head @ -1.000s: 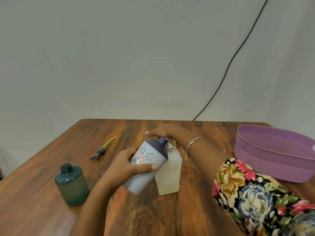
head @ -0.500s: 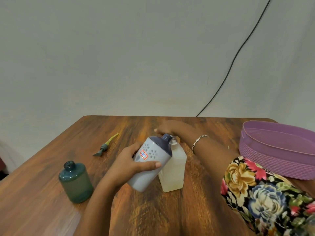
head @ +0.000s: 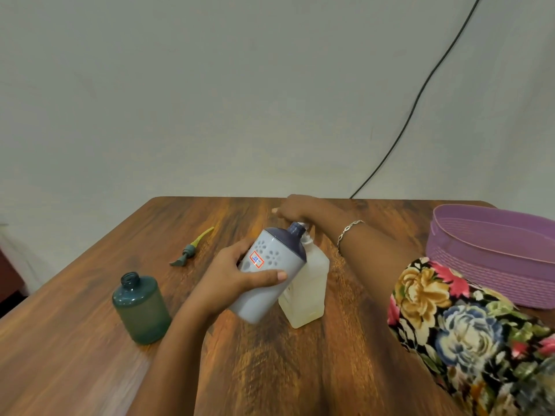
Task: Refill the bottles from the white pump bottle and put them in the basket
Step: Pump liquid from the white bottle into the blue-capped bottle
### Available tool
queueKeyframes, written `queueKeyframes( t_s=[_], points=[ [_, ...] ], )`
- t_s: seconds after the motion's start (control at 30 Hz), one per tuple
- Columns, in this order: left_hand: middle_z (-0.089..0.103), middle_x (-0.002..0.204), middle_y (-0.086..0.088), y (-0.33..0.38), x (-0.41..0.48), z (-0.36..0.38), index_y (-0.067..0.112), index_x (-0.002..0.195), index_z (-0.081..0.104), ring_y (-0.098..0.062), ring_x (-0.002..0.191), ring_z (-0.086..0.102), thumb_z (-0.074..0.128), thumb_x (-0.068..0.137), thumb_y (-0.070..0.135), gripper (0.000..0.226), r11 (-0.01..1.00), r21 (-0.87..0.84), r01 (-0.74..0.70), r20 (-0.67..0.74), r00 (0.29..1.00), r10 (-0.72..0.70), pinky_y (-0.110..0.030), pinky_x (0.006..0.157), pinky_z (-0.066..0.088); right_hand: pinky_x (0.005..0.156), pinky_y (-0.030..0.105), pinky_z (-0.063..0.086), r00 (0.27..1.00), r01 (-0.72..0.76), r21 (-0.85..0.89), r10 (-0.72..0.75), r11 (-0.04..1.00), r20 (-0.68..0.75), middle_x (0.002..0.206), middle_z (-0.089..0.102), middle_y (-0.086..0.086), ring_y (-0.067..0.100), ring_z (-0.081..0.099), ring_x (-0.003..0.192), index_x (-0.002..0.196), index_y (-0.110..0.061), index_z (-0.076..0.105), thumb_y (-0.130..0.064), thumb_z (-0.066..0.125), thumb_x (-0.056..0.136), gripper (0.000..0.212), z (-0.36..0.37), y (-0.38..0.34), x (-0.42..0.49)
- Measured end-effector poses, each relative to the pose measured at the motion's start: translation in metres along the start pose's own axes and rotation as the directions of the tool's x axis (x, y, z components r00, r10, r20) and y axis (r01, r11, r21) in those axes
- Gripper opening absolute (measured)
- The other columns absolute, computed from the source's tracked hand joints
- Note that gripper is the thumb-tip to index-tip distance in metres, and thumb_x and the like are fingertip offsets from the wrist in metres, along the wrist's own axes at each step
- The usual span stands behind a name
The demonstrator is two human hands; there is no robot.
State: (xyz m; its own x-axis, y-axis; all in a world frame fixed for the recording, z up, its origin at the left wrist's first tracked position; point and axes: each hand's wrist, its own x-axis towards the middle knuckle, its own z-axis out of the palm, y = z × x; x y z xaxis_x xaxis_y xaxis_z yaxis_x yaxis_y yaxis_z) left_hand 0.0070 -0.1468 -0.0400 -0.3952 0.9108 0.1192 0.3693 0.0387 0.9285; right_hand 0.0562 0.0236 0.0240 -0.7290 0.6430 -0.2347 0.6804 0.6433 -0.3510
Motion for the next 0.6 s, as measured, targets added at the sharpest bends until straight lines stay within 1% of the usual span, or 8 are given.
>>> queueKeyframes(
  t_s=[0.1, 0.2, 0.27, 0.33, 0.4, 0.47, 0.53, 0.6],
  points=[
    [0.069, 0.091, -0.001, -0.003, 0.001, 0.000, 0.021, 0.103, 0.061, -0.016, 0.080, 0.067, 0.073, 0.042, 0.057, 0.071, 1.000, 0.004, 0.004, 0.001, 1.000, -0.004, -0.027, 0.066, 0.055, 0.072, 0.028, 0.037, 0.998, -0.015, -0.050, 0.012, 0.999, -0.054, 0.082, 0.050, 0.011, 0.014, 0.041, 0.059, 0.080, 0.001, 0.055, -0.018, 0.030, 0.102, 0.038, 0.004, 0.004, 0.004],
    [0.069, 0.093, -0.001, -0.004, 0.001, -0.002, 0.023, 0.104, 0.061, -0.015, 0.081, 0.067, 0.072, 0.042, 0.058, 0.073, 1.000, 0.001, 0.010, 0.005, 1.000, -0.010, -0.029, 0.069, 0.056, 0.062, 0.026, 0.037, 0.994, -0.030, -0.065, 0.023, 0.997, -0.110, 0.088, 0.055, 0.012, 0.015, 0.043, 0.061, 0.086, 0.002, 0.060, -0.010, 0.035, 0.099, 0.031, 0.008, 0.004, 0.008],
    [0.069, 0.092, 0.000, -0.005, 0.001, -0.001, 0.023, 0.105, 0.061, -0.014, 0.080, 0.067, 0.073, 0.042, 0.058, 0.073, 1.000, -0.005, 0.015, 0.010, 1.000, -0.015, -0.028, 0.068, 0.056, 0.058, 0.025, 0.036, 0.994, -0.021, -0.065, 0.014, 0.998, -0.105, 0.076, 0.051, 0.008, 0.014, 0.042, 0.059, 0.068, -0.004, 0.052, -0.014, 0.037, 0.098, 0.035, 0.010, 0.006, 0.010],
    [0.069, 0.092, 0.000, -0.003, 0.001, 0.000, 0.023, 0.104, 0.061, -0.013, 0.079, 0.068, 0.073, 0.042, 0.057, 0.071, 1.000, -0.019, 0.024, 0.016, 1.000, -0.023, -0.025, 0.065, 0.055, 0.059, 0.026, 0.038, 0.998, 0.015, -0.008, -0.015, 1.000, -0.054, 0.078, 0.052, 0.007, 0.018, 0.048, 0.066, 0.077, -0.001, 0.055, -0.026, 0.041, 0.099, 0.035, 0.005, 0.009, 0.009],
    [0.070, 0.092, 0.001, 0.000, 0.002, 0.000, 0.023, 0.103, 0.061, -0.014, 0.080, 0.068, 0.073, 0.044, 0.056, 0.068, 1.000, -0.023, 0.021, 0.018, 1.000, -0.020, -0.023, 0.064, 0.054, 0.066, 0.030, 0.042, 1.000, 0.023, 0.180, -0.025, 0.983, 0.006, 0.101, 0.056, 0.012, 0.025, 0.054, 0.085, 0.109, 0.002, 0.056, -0.036, 0.043, 0.098, 0.041, -0.004, 0.010, 0.003],
    [0.069, 0.094, 0.000, 0.003, 0.003, -0.002, 0.023, 0.104, 0.061, -0.016, 0.082, 0.068, 0.073, 0.046, 0.056, 0.068, 1.000, -0.005, 0.013, 0.013, 1.000, -0.013, -0.027, 0.067, 0.055, 0.070, 0.035, 0.045, 0.999, 0.003, 0.233, -0.012, 0.973, 0.039, 0.118, 0.055, 0.014, 0.031, 0.056, 0.099, 0.124, 0.001, 0.049, -0.038, 0.042, 0.098, 0.048, -0.009, 0.009, -0.003],
    [0.069, 0.095, -0.002, 0.003, 0.003, -0.005, 0.021, 0.104, 0.061, -0.018, 0.083, 0.068, 0.074, 0.046, 0.056, 0.069, 1.000, 0.003, 0.015, 0.000, 1.000, -0.015, -0.031, 0.070, 0.057, 0.077, 0.035, 0.045, 1.000, 0.010, 0.167, -0.013, 0.986, 0.020, 0.110, 0.059, 0.016, 0.028, 0.057, 0.091, 0.118, 0.002, 0.053, -0.039, 0.040, 0.099, 0.048, -0.009, 0.006, 0.001],
    [0.070, 0.095, -0.003, 0.002, 0.002, -0.006, 0.020, 0.104, 0.062, -0.019, 0.083, 0.069, 0.075, 0.046, 0.055, 0.069, 1.000, 0.002, 0.024, -0.007, 1.000, -0.024, -0.034, 0.071, 0.057, 0.065, 0.031, 0.044, 1.000, -0.005, 0.117, 0.003, 0.993, 0.011, 0.081, 0.056, 0.013, 0.024, 0.053, 0.067, 0.090, 0.001, 0.055, -0.036, 0.037, 0.101, 0.043, -0.004, 0.004, 0.007]
  ],
)
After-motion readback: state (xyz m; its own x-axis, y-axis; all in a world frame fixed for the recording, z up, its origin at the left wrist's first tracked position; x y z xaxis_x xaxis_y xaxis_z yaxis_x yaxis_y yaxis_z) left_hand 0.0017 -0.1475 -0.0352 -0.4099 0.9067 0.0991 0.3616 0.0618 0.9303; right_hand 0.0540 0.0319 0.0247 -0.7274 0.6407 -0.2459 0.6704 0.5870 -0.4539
